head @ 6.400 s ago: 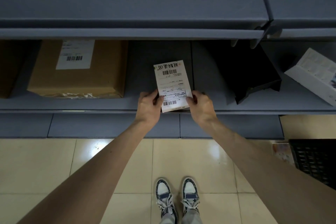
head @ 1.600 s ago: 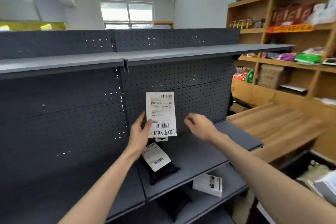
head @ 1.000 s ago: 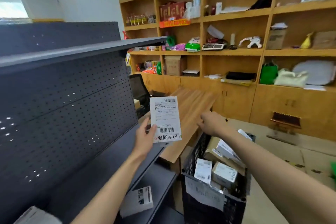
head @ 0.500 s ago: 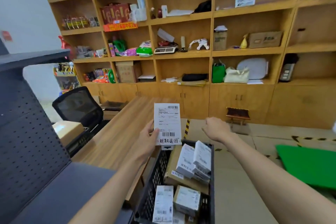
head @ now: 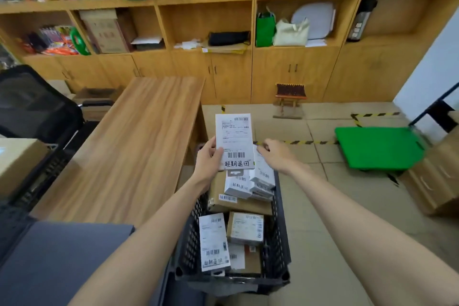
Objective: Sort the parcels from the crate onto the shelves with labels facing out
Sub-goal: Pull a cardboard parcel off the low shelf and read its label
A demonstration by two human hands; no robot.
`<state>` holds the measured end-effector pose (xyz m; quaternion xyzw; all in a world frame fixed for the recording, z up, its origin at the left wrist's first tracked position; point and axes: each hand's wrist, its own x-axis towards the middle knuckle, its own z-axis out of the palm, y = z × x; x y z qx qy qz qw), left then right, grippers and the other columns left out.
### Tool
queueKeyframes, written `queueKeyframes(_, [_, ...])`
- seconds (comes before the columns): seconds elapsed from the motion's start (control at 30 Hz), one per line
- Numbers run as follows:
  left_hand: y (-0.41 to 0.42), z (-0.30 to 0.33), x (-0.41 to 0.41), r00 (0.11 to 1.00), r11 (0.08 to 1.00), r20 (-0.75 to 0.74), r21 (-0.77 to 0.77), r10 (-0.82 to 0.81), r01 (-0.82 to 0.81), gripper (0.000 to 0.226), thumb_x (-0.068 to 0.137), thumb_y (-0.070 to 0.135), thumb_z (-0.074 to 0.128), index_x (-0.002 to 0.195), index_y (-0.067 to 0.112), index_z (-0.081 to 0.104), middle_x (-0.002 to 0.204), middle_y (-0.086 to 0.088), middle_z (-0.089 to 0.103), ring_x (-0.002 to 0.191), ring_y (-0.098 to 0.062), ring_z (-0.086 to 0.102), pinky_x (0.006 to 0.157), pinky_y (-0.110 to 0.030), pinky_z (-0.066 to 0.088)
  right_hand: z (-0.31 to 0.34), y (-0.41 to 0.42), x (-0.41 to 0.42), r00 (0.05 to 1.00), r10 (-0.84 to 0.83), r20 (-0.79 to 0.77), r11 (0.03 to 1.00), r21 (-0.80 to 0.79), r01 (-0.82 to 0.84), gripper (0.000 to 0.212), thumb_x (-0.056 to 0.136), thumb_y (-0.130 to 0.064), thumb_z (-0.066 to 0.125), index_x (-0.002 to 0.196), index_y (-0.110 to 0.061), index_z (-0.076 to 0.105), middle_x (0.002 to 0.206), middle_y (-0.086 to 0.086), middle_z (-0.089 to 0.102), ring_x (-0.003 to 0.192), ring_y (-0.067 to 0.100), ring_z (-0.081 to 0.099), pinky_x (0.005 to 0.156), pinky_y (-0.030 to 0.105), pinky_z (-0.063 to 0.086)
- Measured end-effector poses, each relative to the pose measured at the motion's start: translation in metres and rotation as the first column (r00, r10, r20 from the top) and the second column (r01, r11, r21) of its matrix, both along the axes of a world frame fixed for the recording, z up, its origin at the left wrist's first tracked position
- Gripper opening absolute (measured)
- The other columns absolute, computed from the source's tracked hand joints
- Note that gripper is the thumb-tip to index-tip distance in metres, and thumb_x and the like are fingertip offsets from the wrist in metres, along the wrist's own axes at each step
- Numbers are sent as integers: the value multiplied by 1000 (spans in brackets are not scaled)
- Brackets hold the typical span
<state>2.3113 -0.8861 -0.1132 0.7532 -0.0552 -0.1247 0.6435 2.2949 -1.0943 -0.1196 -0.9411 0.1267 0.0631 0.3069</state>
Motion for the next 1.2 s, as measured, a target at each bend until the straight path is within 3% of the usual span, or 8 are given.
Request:
queueKeyframes(0.13, [7,-23,19,997,999,-56,4,-49,50,37,105,7,45,139,20,51,103,5,73,83,-4,74,64,-19,57,-27,28,19,995,-96,-22,917,387,97,35,99,-33,45,126,-15,58,123,-2,62,107,19,59,70,27,45])
queueKeyframes(0.2, [10,-37,24,993,998,-103,10,-64,65,38,105,9,45,140,22,50,106,5,72,84,0,73,65,-18,57,-38,40,19,992,-115,-43,882,455,122,27,101,-28,42,118,-20,62,120,-7,65,105,13,60,79,22,48])
queueKeyframes(0.3, [19,-58,18,982,996,-173,36,-78,85,39,105,11,47,141,25,47,113,2,70,88,0,72,66,-18,57,-53,56,5,981,-164,-100,857,478,192,20,103,-22,40,92,-23,57,94,-9,62,81,3,56,60,8,42])
queueKeyframes(0.43, [43,-99,-11,959,994,-275,63,-68,88,38,104,7,47,131,34,50,107,8,72,89,-1,73,67,-17,56,-101,81,-27,974,-170,-147,813,538,223,23,102,-18,41,101,-5,61,108,11,68,83,15,62,63,17,50])
queueKeyframes(0.73, [98,-184,-78,924,979,-382,191,12,66,37,103,1,45,128,20,64,115,1,75,101,-14,73,78,-29,61,-181,141,-95,939,-142,-313,755,579,307,25,102,-18,43,99,-11,66,101,-5,68,85,5,64,60,7,45])
queueKeyframes(0.9, [113,-231,-90,847,943,-518,326,118,68,30,101,13,47,118,26,67,107,6,76,94,-15,74,87,-45,60,-204,158,-109,897,-82,-435,747,569,344,25,100,-26,44,113,-20,64,104,-10,72,87,2,68,73,20,57])
queueKeyframes(1.0, [115,-244,-94,794,940,-582,340,175,41,28,100,17,49,123,23,64,114,4,73,100,-18,72,93,-46,58,-206,163,-106,888,-53,-457,762,556,332,21,101,-25,44,113,-19,60,99,-12,66,82,-4,62,57,6,46])
queueKeyframes(1.2, [113,-240,-85,789,930,-583,365,194,41,23,100,17,50,111,33,61,117,0,72,101,-19,71,95,-46,56,-209,164,-92,861,7,-509,862,440,253,28,101,-30,44,108,-8,58,99,3,63,73,6,55,74,34,47])
